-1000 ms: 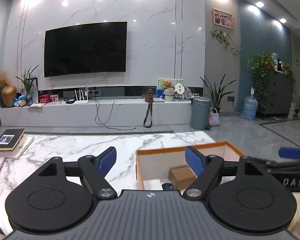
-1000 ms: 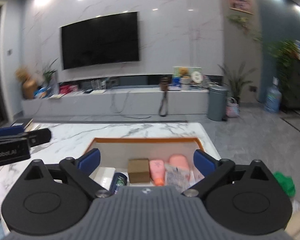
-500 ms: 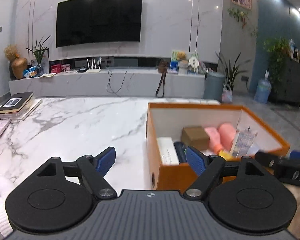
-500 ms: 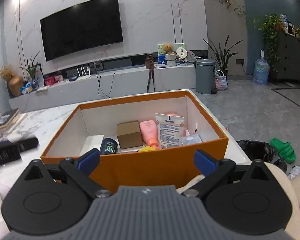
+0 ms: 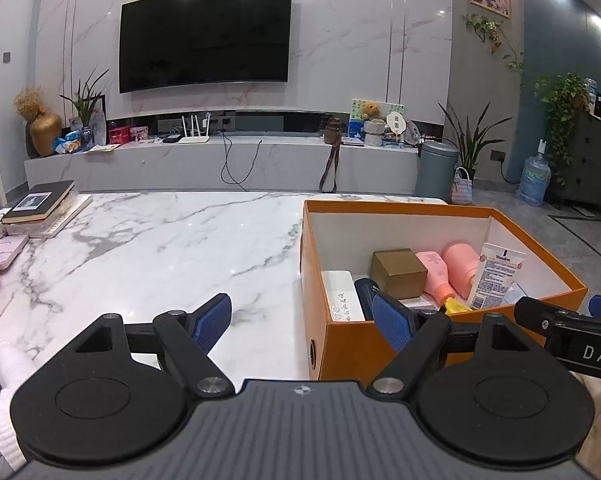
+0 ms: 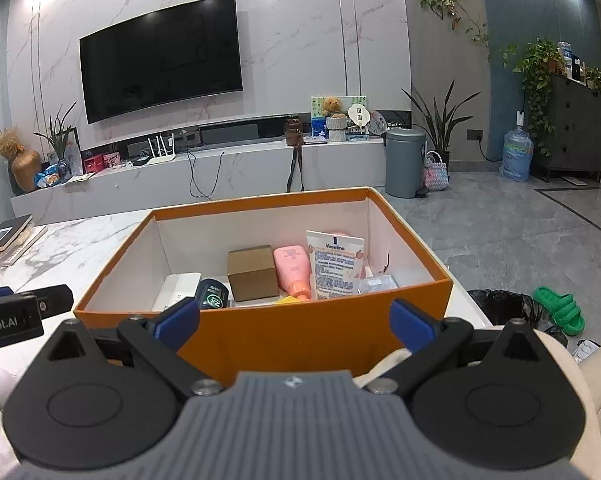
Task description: Organize rigid objects
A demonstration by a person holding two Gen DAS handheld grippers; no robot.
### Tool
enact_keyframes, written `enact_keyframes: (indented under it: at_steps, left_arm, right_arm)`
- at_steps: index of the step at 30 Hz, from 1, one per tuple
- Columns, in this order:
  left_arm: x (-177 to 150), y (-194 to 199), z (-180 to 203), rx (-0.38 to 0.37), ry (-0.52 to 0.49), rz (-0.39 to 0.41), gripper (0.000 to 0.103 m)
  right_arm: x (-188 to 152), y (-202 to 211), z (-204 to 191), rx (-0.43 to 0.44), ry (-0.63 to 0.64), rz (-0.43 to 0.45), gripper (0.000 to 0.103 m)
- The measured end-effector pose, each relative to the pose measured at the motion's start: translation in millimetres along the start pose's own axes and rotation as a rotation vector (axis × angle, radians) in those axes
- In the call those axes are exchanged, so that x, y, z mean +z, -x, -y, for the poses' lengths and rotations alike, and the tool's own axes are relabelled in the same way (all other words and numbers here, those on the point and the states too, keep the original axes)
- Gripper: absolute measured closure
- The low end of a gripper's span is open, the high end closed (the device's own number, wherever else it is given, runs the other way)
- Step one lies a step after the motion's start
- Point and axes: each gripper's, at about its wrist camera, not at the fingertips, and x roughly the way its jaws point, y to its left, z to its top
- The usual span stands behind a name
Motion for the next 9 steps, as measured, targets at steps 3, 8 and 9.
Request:
enact_keyframes:
  at_steps: [3, 8, 9]
  left_arm:
    - [0.3, 0.7, 0.7, -0.010, -0.007, -0.006, 0.009]
    - [1.3, 1.6, 0.7, -0.009, -0.009, -0.007, 0.009]
    - [1.2, 1.4, 0.2, -0.008, -0.004, -0.009, 0.009]
  right_arm:
    - [-0.4, 1.4, -1.5, -0.006, 0.011, 0.004, 0.004]
    - [-1.1, 2.1, -1.9, -0.008, 0.014, 0.005, 0.004]
    - [-1.2, 1.8, -2.3, -0.008, 0.015, 0.005, 0.004]
